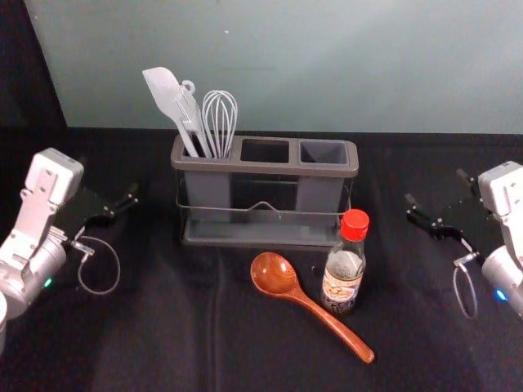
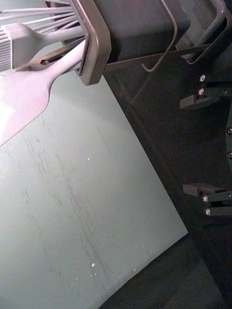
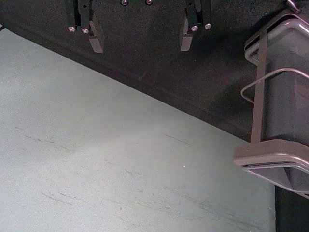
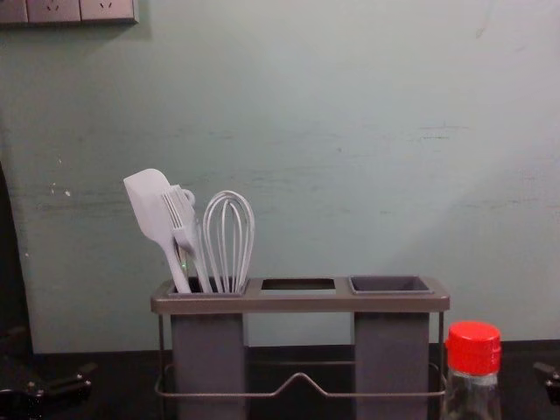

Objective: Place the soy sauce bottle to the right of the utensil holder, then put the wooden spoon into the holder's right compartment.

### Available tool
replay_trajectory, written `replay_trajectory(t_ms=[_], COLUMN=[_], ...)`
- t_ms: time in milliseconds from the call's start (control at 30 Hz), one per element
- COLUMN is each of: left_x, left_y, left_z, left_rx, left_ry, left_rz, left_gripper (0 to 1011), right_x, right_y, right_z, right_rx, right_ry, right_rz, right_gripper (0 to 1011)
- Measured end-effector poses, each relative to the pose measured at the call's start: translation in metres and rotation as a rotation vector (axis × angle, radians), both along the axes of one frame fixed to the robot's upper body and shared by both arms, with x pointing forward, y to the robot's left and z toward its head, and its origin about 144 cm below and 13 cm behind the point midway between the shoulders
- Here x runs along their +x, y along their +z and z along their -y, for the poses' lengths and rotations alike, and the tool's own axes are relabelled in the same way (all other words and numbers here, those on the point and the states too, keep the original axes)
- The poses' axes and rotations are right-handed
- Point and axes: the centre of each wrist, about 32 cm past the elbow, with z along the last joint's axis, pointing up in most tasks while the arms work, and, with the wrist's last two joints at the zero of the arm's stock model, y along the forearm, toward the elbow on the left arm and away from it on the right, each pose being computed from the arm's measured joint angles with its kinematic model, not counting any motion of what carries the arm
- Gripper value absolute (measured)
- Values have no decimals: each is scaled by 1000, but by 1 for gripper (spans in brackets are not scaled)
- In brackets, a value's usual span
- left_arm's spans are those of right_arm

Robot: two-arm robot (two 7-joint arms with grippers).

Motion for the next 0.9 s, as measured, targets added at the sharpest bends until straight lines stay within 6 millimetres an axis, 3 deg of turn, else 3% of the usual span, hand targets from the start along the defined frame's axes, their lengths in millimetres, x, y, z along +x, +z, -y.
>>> replay_trajectory(t_ms=[900], left_x=[0], left_y=[0], left_z=[0], left_rx=[0], left_ry=[0], left_rz=[0], left_gripper=[1005], right_x=[0], right_y=[0], right_z=[0], right_rx=[0], right_ry=[0], right_rz=[0], right_gripper=[1003])
